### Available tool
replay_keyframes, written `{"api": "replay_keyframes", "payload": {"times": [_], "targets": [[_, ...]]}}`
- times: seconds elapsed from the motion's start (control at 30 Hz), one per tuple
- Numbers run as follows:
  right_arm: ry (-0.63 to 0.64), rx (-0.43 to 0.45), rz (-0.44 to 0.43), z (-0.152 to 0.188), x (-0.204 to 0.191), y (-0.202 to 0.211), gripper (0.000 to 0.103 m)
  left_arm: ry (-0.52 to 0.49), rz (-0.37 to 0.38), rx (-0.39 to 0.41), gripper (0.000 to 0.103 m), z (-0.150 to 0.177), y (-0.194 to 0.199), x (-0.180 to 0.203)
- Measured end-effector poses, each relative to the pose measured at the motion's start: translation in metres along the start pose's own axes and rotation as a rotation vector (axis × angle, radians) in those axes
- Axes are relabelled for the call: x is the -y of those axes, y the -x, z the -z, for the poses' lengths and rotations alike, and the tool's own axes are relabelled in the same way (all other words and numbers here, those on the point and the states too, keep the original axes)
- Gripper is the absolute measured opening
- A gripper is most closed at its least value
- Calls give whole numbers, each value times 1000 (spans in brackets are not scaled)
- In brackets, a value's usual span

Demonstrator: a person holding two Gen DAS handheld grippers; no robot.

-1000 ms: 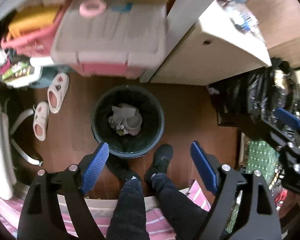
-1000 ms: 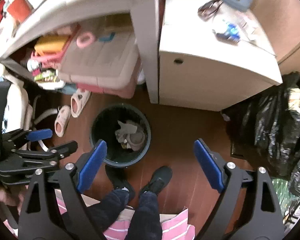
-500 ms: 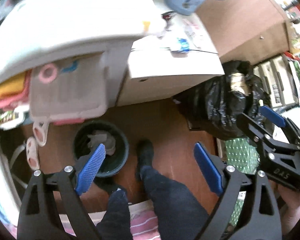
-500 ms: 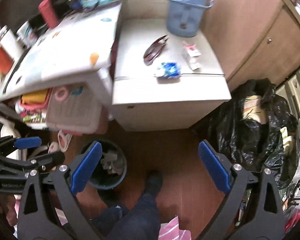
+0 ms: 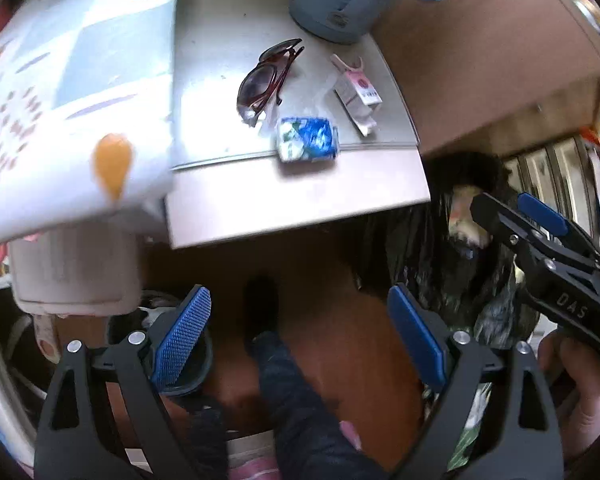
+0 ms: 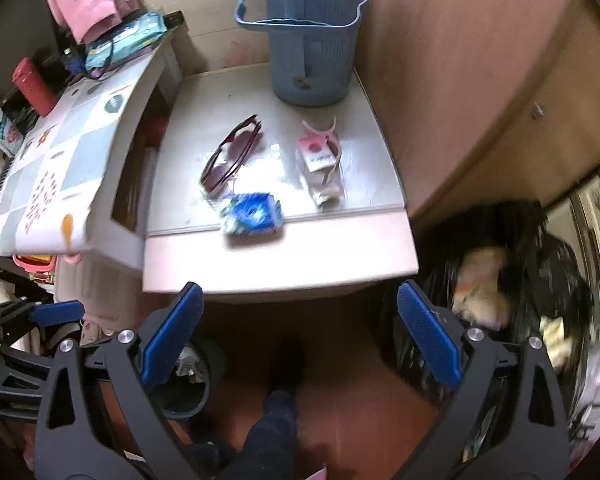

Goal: Collect trash
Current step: 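Move both open grippers from the bin to the white desk top, then grasp the blue wet-wipe packet with the left gripper while the right grasps the pink vitamin box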

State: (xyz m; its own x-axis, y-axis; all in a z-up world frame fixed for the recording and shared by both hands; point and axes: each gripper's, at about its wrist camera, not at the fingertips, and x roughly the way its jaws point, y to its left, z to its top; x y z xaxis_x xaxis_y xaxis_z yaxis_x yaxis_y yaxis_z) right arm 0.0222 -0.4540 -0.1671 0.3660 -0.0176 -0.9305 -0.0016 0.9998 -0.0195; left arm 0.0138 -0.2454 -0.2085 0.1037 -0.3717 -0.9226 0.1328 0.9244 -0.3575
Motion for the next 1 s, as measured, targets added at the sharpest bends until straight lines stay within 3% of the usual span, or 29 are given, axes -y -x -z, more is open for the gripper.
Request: {"api": "replay_keyframes", "payload": {"times": [0.43, 0.67, 1.0], "targets": [[74, -74, -104, -77, 32, -102, 96, 196, -25, -22, 88, -80, -87, 19], [83, -114, -138, -104, 34, -153, 96, 256, -42, -30, 88, -105, -116, 12], [83, -169, -179, -120, 25, -194, 94, 306, -45, -52, 88, -123, -139, -1]]}}
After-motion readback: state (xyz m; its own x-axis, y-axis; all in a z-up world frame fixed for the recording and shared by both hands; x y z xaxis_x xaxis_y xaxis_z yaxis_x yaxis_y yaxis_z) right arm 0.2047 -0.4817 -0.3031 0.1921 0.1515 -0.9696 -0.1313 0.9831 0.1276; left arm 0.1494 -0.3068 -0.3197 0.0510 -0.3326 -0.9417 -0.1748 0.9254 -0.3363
